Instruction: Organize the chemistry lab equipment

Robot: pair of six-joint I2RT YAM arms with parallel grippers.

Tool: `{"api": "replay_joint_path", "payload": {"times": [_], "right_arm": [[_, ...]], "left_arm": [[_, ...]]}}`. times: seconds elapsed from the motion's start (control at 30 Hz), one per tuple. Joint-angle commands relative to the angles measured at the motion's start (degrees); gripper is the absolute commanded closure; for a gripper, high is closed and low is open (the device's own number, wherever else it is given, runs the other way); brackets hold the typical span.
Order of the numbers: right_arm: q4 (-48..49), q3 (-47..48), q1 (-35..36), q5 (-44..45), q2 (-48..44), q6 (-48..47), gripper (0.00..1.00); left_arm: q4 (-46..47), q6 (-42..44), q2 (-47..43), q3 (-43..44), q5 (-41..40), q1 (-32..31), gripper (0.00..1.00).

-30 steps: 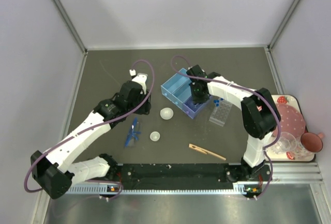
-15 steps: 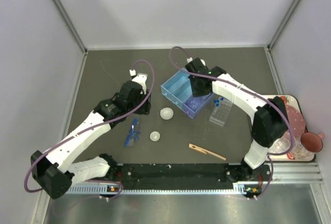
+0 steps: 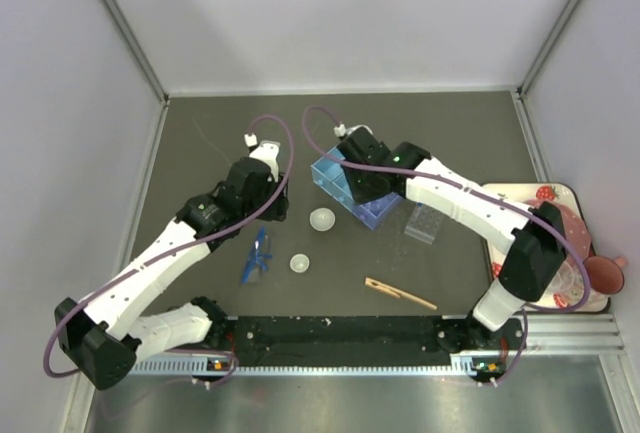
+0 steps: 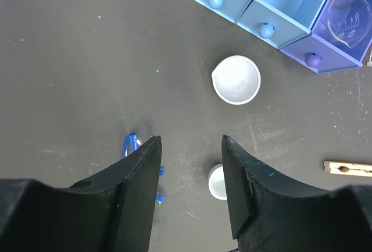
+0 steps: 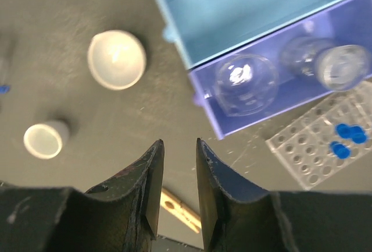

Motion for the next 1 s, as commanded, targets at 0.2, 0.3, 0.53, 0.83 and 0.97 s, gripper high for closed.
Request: {"api": "replay_joint_path", "payload": {"times": [0.2,0.3,0.53,0.83,0.97], "right_arm": [[11.3,-4.8,8.1,-11.0,0.3,6.4,0.66],[14.0,-4.9,10.0,-13.5,3.0,7.2,0.65],[14.7,0.1,13.9,-15.5,11.6,7.2,0.64],[14.7,2.0,15.5,-15.0,17.9,6.7,0.64],[14.7,2.1,16.1,-14.9,19.4,6.9,0.64]], "left_arm": [[-4.3,-0.4,-6.8,1.2,-6.1,5.6,0.45],[-5.0,-0.9,-9.7,0.5,-9.2,7.3,0.42],[-5.0,-3.8,-15.0,-1.9,-11.9,8.9,0.41],[-5.0,-3.6,-17.1,-3.1,-10.5,9.0,0.42],[-4.7,-3.4,-17.6,-3.7,-10.4,9.0,0.42]]}}
